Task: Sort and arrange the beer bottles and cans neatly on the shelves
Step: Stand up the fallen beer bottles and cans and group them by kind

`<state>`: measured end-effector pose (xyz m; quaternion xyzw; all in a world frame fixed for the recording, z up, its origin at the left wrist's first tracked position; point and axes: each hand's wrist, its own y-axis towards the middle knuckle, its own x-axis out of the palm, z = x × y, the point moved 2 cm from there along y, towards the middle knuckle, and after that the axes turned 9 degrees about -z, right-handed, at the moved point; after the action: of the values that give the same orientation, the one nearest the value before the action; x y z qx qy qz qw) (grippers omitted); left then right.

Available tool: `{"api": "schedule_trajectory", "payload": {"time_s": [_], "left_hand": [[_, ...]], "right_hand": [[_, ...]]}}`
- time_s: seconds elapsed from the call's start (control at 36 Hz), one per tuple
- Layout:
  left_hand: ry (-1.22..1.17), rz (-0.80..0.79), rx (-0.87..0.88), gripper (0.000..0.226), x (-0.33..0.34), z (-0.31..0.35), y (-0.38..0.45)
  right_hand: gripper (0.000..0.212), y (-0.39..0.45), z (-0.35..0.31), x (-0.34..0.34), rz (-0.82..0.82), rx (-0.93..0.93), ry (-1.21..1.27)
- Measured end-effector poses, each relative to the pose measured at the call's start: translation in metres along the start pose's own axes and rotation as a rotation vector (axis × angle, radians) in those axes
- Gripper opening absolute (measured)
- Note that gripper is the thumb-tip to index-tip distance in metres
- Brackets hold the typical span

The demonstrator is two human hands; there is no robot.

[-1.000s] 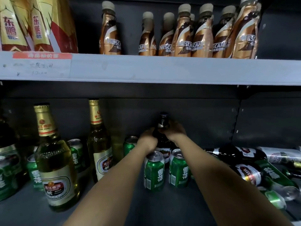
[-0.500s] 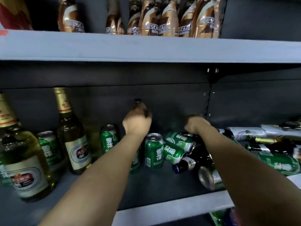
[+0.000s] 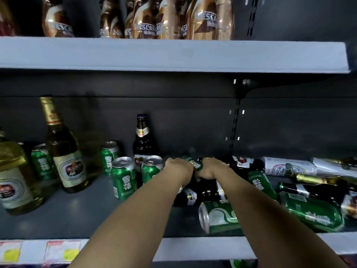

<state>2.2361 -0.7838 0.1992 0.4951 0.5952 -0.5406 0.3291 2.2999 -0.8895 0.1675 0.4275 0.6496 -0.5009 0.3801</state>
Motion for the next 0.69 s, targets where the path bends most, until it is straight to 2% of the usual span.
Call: {"api": "schedule_trajectory", "payload": {"time_s": [0.06,0.14,0.19,0.28,0.39,0.5,0.56,0.69], "left_hand": [[0.064,-0.058,-0.004,0.041,-0.002,0.002,-0.006],[0.135,-0.116,-0.001,0.058,-0.001,0.007,-0.012],[0.165,-0.126,0.014,0.067,0.002,0.009,-0.011],[0.154,-0.086,0.02,0.07,0.004,0.007,-0.005],[0.093,-0.001,0.002,0.059,0.003,0.0,0.007],[-0.195,0.146,-0.016,0.053,0.0,-0.012,0.017],[-0.383,0.205,-0.058,0.054,-0.003,-0.018,0.021],[-0.758,0.221,-0.183,0.067,-0.008,-0.02,0.035]], "right_hand": [[0.065,0.003,0.002,0.0,0.01,-0.015,0.033],[0.09,0.005,0.005,-0.002,0.011,-0.021,0.093],[0.093,0.004,0.006,-0.003,0.033,-0.026,0.14],[0.084,0.003,0.009,-0.011,0.128,-0.049,0.301],[0.047,0.0,0.009,-0.028,0.24,-0.125,0.342],[0.066,-0.003,0.012,-0.034,0.264,-0.174,0.265],[0.066,-0.003,0.014,-0.032,0.26,-0.194,0.269],[0.074,-0.001,0.016,-0.033,0.245,-0.238,0.296]]}}
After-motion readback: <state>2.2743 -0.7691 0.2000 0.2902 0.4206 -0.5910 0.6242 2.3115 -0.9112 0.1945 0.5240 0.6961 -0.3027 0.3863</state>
